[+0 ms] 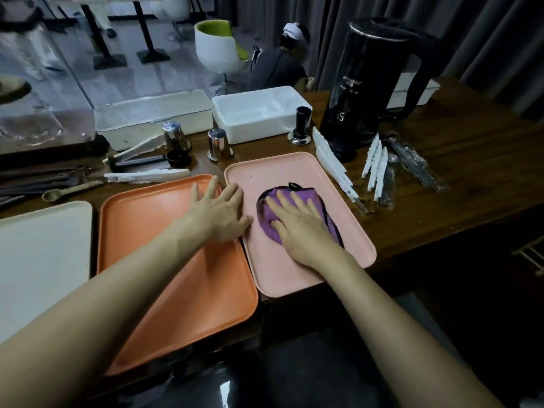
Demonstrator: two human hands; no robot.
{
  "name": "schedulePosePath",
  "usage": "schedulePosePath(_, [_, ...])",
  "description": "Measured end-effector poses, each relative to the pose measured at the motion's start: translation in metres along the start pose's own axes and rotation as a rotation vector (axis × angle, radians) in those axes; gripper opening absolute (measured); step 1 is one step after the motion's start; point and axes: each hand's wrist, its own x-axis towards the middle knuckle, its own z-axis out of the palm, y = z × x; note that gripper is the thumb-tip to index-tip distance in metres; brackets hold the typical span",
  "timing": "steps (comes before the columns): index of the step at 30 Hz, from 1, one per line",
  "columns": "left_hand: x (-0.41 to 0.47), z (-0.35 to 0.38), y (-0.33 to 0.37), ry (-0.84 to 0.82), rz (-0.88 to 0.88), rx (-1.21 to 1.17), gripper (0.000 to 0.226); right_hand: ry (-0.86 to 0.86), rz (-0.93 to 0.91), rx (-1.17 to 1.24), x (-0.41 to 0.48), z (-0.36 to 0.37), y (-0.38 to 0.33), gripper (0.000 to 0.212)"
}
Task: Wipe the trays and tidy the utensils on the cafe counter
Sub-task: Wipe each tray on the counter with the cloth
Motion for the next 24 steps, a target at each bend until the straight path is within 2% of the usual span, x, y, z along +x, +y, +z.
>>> schedulePosePath(3, [0.002, -0.001, 0.002, -0.017, -0.018, -0.01, 0.076, -0.051, -0.093, 0.013, -0.041, 0.003, -0.019, 0.059])
schedulePosePath(6, [0.003, 0.001, 0.003, -0.029, -0.038, -0.043, 0.078, -0.144, -0.175, -0.001, -0.062, -0.008, -0.003, 0.058])
schedulePosePath(10, [0.002, 0.001, 0.002, -0.036, -0.061, -0.062, 0.077, -0.208, -0.114, 0.011, -0.06, -0.03, 0.039, 0.058])
schedulePosePath(15, [-0.001, 0.011, 0.009, 0.015, -0.096, -0.05, 0.075, -0.161, -0.063, 0.017, -0.059, -0.026, 0.05, 0.059])
schedulePosePath(20, [0.001, 0.013, 0.012, 0.045, -0.116, -0.008, 0.073, -0.18, -0.252, 0.005, -0.058, -0.006, -0.002, 0.065])
schedulePosePath(24, [0.0, 0.014, 0.009, 0.029, -0.107, -0.029, 0.074, -0.264, -0.291, 0.033, -0.061, -0.02, 0.023, 0.066])
